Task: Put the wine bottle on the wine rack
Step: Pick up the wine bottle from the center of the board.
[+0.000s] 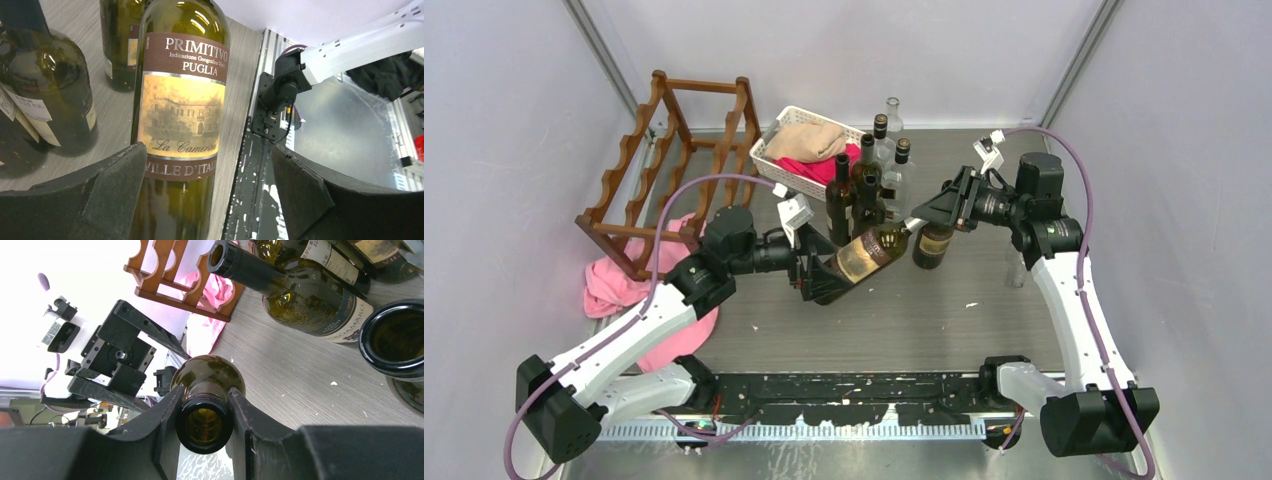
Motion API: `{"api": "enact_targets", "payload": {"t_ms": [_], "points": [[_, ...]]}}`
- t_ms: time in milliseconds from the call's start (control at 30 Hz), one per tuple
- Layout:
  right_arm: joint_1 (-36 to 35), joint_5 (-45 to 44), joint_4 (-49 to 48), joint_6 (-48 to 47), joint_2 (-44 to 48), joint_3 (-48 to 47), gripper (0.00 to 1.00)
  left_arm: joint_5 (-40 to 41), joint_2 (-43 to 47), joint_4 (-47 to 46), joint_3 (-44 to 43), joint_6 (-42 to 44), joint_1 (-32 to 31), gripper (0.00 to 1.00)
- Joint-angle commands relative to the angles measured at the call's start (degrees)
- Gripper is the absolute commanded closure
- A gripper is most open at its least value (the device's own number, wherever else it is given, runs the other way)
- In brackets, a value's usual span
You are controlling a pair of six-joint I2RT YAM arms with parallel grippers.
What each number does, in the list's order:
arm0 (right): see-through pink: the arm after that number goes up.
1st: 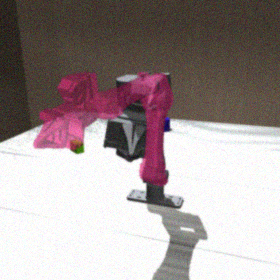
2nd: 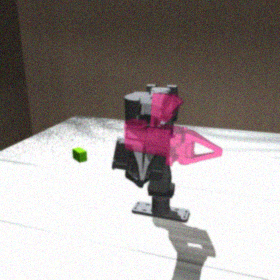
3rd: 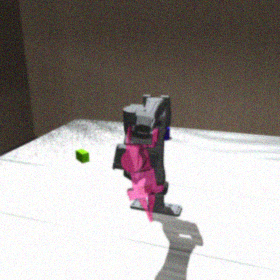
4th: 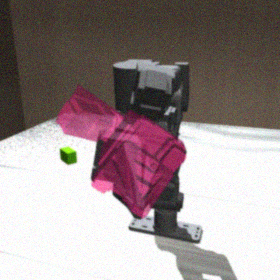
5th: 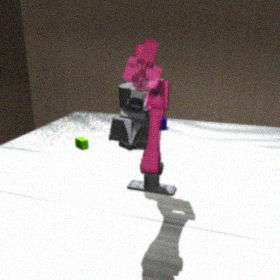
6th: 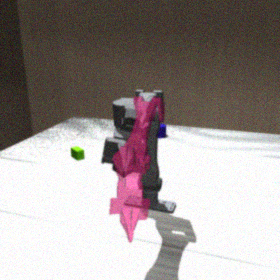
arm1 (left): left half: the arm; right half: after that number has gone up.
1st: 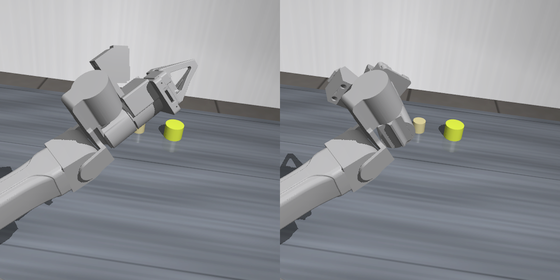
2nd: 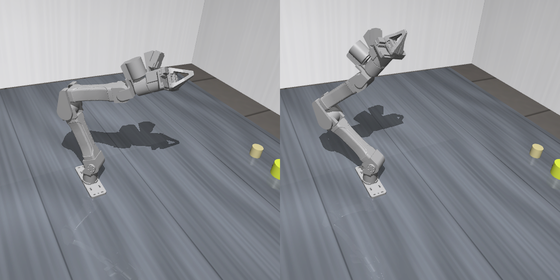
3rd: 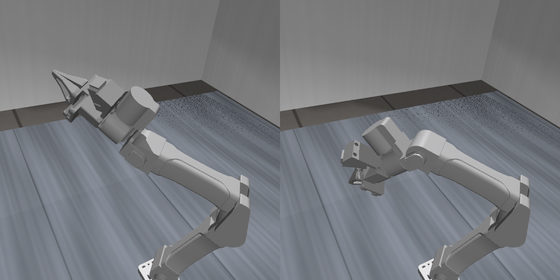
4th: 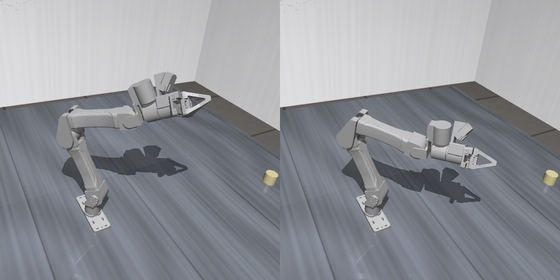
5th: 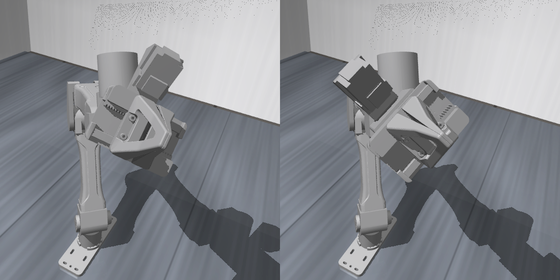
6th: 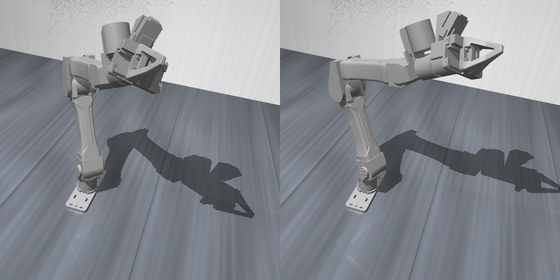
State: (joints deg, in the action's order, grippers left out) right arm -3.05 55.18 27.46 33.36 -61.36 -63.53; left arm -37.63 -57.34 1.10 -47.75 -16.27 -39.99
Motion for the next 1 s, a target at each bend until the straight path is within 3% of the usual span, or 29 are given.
{"api": "enact_targets", "payload": {"t_ms": [0, 567, 967], "points": [[0.5, 5.0, -6.4, 6.6, 2.8, -0.2, 0.99, 1.0, -0.6, -1.3, -3.0, 5.7, -1.4, 0.06], [0.9, 5.4, -9.4, 9.9, 2.8, 0.3, 0.99, -3.2, -6.7, -4.1, -3.9, 10.4, -2.9, 0.04], [0.9, 5.0, -9.1, 9.0, 2.7, 0.4, 0.99, -2.3, -9.8, 16.2, -8.5, 19.0, -2.9, 0.03]]}}
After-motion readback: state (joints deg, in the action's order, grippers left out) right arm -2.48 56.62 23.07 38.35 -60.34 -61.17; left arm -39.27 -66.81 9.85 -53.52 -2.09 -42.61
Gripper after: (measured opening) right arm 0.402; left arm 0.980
